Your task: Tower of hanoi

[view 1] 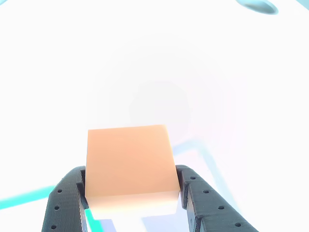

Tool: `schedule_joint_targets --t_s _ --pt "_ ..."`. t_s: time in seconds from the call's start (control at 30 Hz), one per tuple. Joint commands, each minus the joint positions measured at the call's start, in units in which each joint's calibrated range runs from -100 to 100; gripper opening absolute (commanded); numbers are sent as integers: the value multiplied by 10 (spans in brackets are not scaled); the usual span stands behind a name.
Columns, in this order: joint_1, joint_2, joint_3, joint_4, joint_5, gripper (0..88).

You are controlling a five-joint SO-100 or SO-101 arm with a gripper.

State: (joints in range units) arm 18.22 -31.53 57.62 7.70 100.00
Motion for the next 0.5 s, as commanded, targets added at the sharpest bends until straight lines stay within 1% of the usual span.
schedule_joint_targets --t_s 0.0,0.17,0.33,0.47 --pt "-19 -80 -183 291 0 128" --pt "-45 -88 -380 525 0 126" --pt "-73 -85 -558 725 0 124" --pt "-101 -78 -669 840 0 122"
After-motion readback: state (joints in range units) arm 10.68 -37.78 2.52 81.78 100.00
